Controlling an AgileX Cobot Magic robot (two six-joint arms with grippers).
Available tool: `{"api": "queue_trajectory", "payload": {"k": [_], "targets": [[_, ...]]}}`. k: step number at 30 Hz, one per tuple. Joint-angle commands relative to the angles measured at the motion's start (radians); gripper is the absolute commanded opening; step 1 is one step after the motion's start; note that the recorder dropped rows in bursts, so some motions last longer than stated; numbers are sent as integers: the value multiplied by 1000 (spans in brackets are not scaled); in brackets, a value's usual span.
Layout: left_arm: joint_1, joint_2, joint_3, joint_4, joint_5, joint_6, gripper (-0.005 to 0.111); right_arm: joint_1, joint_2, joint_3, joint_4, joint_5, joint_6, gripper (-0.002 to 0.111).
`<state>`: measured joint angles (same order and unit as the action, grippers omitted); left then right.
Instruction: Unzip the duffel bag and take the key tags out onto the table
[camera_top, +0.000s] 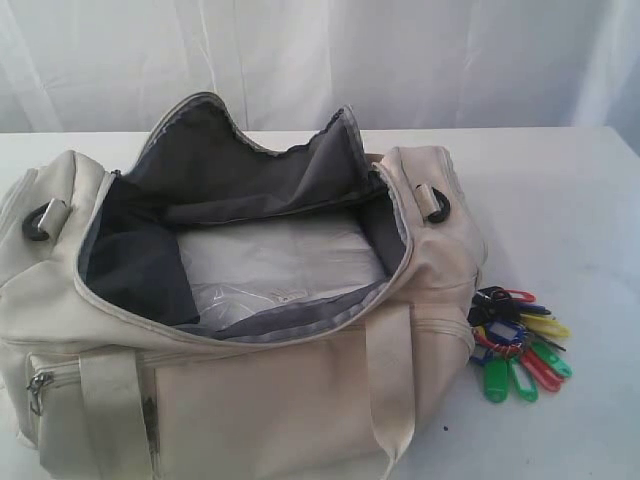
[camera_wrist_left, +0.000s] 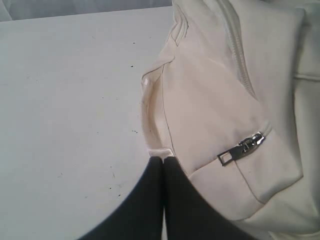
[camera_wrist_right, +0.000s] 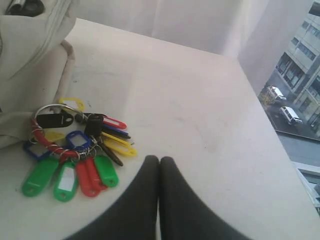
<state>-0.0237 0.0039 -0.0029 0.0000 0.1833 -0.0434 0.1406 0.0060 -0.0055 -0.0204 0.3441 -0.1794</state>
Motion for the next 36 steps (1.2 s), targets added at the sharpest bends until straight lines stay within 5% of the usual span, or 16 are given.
{"api": "queue_trajectory", "payload": {"k": [1, 26, 33, 36], "targets": [[1, -4, 3, 0, -3, -6, 0, 3, -6, 6, -5, -9, 2, 0], [1, -4, 3, 0, -3, -6, 0, 3, -6, 6, -3, 1, 87, 0], [1, -4, 3, 0, -3, -6, 0, 3, -6, 6, -2, 25, 607, 0], [1, -4, 3, 0, -3, -6, 0, 3, -6, 6, -2, 23, 673, 0]]}}
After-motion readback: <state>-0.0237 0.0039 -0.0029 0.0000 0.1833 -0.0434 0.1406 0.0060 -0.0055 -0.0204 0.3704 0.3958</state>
